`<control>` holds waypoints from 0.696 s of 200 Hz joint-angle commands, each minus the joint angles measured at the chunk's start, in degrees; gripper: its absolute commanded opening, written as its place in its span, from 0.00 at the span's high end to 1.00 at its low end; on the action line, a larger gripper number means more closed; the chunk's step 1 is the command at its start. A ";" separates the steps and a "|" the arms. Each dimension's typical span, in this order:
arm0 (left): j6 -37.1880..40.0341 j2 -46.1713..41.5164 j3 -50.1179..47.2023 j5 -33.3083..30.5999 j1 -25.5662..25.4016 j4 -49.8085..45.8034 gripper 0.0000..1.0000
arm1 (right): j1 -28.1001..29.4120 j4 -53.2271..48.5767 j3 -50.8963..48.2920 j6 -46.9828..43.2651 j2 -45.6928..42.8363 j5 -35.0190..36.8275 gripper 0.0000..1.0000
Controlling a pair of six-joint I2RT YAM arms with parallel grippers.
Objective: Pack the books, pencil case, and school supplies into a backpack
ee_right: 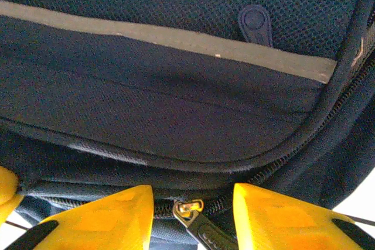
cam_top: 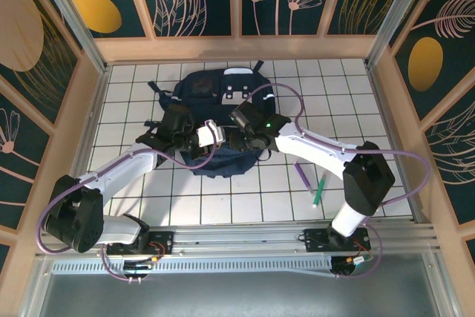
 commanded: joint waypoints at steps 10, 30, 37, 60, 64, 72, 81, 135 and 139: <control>3.53 -1.52 -0.81 3.34 0.10 -0.76 1.00 | -2.34 -1.36 -2.21 -5.87 -3.07 -8.15 0.58; 2.63 -2.69 -2.24 3.80 0.10 0.24 1.00 | -3.71 0.56 -4.19 -10.29 -5.29 -18.19 0.57; 2.43 -2.83 -2.26 4.08 0.15 0.44 1.00 | -3.45 0.10 -4.15 -12.08 -5.34 -18.82 0.57; 1.50 -2.77 -2.30 4.43 0.10 1.56 1.00 | -3.37 -2.63 -3.94 -16.39 -4.33 -15.94 0.56; 1.42 -2.76 -2.30 4.45 0.10 1.72 1.00 | -3.37 -2.92 -3.86 -16.89 -4.04 -15.24 0.55; 1.16 -2.67 -2.25 4.77 0.10 2.01 1.00 | -3.45 -2.74 -3.89 -17.74 -3.64 -14.78 0.55; 0.88 -2.57 -2.31 5.21 0.10 2.37 1.00 | -3.47 -2.29 -3.80 -18.88 -3.13 -15.45 0.55; 1.46 -3.25 -3.10 5.39 0.10 2.02 1.00 | -3.58 -1.14 -2.23 -21.74 0.40 -15.28 0.63; 1.50 -3.34 -3.17 5.43 0.10 1.95 1.00 | -3.56 -1.22 -2.15 -21.90 0.61 -14.78 0.66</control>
